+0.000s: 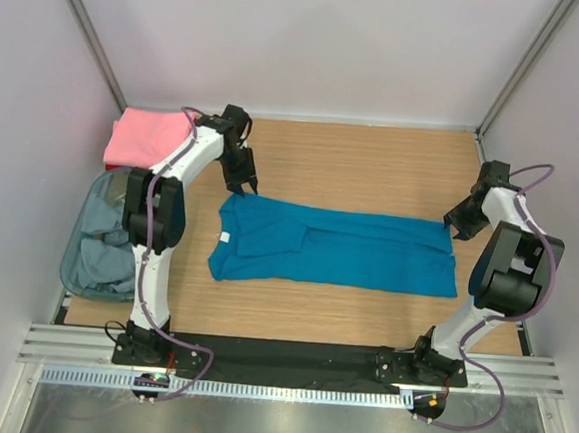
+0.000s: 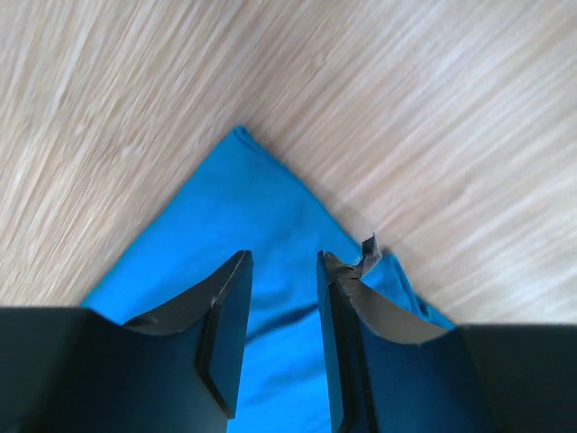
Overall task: Fold and stack the t-shirts
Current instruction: Fold the tshirt
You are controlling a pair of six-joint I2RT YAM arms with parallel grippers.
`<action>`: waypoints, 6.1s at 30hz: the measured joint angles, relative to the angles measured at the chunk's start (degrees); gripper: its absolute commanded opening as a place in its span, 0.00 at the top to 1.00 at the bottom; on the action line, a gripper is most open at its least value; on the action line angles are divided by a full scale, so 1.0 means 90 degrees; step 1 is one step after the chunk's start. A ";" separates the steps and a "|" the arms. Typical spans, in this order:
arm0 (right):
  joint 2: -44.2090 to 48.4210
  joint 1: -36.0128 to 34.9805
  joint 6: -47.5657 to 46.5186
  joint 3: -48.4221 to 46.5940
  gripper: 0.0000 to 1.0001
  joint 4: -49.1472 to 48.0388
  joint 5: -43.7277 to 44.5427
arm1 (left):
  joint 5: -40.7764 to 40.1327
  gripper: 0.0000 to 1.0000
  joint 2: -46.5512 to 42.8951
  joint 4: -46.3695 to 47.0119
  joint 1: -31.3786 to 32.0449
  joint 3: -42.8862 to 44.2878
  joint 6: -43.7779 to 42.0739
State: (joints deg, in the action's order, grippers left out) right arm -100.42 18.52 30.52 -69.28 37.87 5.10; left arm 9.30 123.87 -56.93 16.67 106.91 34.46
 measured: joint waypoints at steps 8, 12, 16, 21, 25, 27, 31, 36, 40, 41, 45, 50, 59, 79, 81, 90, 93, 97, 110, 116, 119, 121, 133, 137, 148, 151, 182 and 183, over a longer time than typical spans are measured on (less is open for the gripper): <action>0.0661 -0.0078 0.0044 0.0323 0.59 0.0228 -0.0461 | 0.0539 0.60 -0.1479 -0.0056 0.0408 -0.1644 -0.0357; 0.0663 -0.0092 0.0104 0.0648 0.59 0.0170 -0.0685 | 0.0899 0.59 -0.1894 -0.0012 0.0554 -0.2776 -0.0566; 0.0658 -0.0124 0.0134 0.0969 0.59 -0.0044 -0.0857 | 0.1100 0.58 -0.2089 0.0102 0.0704 -0.3475 -0.0663; 0.0471 -0.0146 0.0124 0.1207 0.60 -0.0267 -0.0821 | 0.0908 0.58 -0.2072 0.0211 0.0889 -0.3759 -0.0680; 0.0335 -0.0158 0.0112 0.1258 0.60 -0.0376 -0.0595 | 0.0454 0.60 -0.2028 0.0153 0.0879 -0.4007 -0.0661; 0.0335 -0.0168 0.0095 0.1258 0.60 -0.0384 -0.0546 | 0.0267 0.60 -0.1984 0.0083 0.0845 -0.4056 -0.0663; 0.0335 -0.0177 0.0070 0.1258 0.61 -0.0384 -0.0532 | -0.0049 0.62 -0.1860 -0.0058 0.0738 -0.4007 -0.0663; 0.0335 -0.0177 0.0022 0.1214 0.60 -0.0321 -0.0539 | -0.0202 0.60 -0.1829 -0.0359 0.0636 -0.3551 -0.0692; 0.0345 -0.0177 -0.0027 0.0899 0.56 0.0046 -0.0583 | -0.0238 0.58 -0.2108 -0.0376 0.0631 -0.3235 -0.0726; 0.0369 -0.0177 -0.0027 0.0821 0.55 0.0119 -0.0605 | -0.0245 0.58 -0.2242 -0.0376 0.0631 -0.3230 -0.0738; 0.0736 -0.0255 -0.0022 0.0622 0.52 0.0406 -0.0748 | -0.0221 0.59 -0.2523 -0.0325 0.0631 -0.3451 -0.0748; 0.1360 -0.0435 0.0058 0.0612 0.50 0.0772 -0.0969 | -0.0170 0.62 -0.2557 -0.0146 0.0631 -0.4177 -0.0714; 0.1848 -0.0461 0.0272 0.1787 0.52 0.0787 -0.1175 | -0.0420 0.90 -0.2555 0.0070 0.0631 -0.4641 -0.0517; 0.1783 -0.1642 0.0177 0.1489 0.50 0.0763 -0.1149 | -0.0389 0.60 -0.2368 0.0442 0.0255 -0.3560 -0.0418; 0.1783 -0.2120 0.0262 0.1360 0.50 0.0593 -0.1260 | 0.0029 0.58 -0.2370 0.0763 0.0245 -0.3696 -0.0333; 0.1115 -0.3793 0.0682 0.0758 0.50 -0.0005 -0.1496 | 0.0682 0.58 -0.1931 0.1280 0.0211 -0.3687 -0.0202; 0.0687 -0.4359 0.0826 0.0571 0.50 -0.0333 -0.1593 | 0.0692 0.58 -0.1785 0.1282 0.0187 -0.3687 -0.0182; 0.0046 -0.4964 0.0940 0.0180 0.50 -0.0576 -0.1707 | 0.0699 0.59 -0.1676 0.1282 0.0182 -0.3665 -0.0151; -0.1195 -0.5807 0.1013 -0.0920 0.50 -0.0826 -0.1722 | 0.0702 0.90 -0.1649 0.1297 0.0182 -0.3570 0.0109; -0.1200 -0.6047 0.1010 -0.0850 0.52 -0.0738 -0.1647 | 0.0690 1.00 -0.1649 0.1154 0.0182 -0.3478 0.0121; -0.1200 -0.6186 0.1025 -0.0840 0.54 -0.0699 -0.1605 | 0.0709 1.00 -0.1664 0.1188 0.0180 -0.3534 0.0155; -0.1200 -0.6254 0.1073 -0.0818 0.55 -0.0675 -0.1557 | 0.0729 1.00 -0.1673 0.1197 0.0182 -0.3626 0.0182; -0.1275 -0.6326 0.1212 -0.0763 0.99 -0.0432 -0.1200 | 0.0673 1.00 -0.1724 0.0962 0.0182 -0.3517 0.0175; -0.1270 -0.6326 0.1256 -0.0763 0.99 -0.0389 -0.1129 | 0.0529 1.00 -0.1751 0.0719 0.0182 -0.3322 0.0226; -0.0661 -0.6326 0.1275 -0.0760 0.99 -0.0245 -0.1052 | 0.0304 1.00 -0.2084 0.0114 0.0182 -0.3021 0.0476; -0.0483 -0.6326 0.1275 -0.0741 0.99 -0.0248 -0.1030 | 0.0308 1.00 -0.2108 0.0036 0.0182 -0.3024 0.0515; 0.0078 -0.6341 0.1333 0.0532 0.92 -0.0573 -0.0899 | 0.0692 0.87 -0.2436 0.0100 0.0486 -0.4228 0.0818; 0.0019 -0.6339 0.1331 0.0532 0.89 -0.0578 -0.0882 | 0.0668 0.85 -0.2385 0.0087 0.0486 -0.4218 0.0806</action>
State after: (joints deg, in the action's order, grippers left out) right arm -100.25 -38.52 42.50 -64.49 32.67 -2.83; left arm 15.31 102.41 -56.14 21.04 68.95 41.71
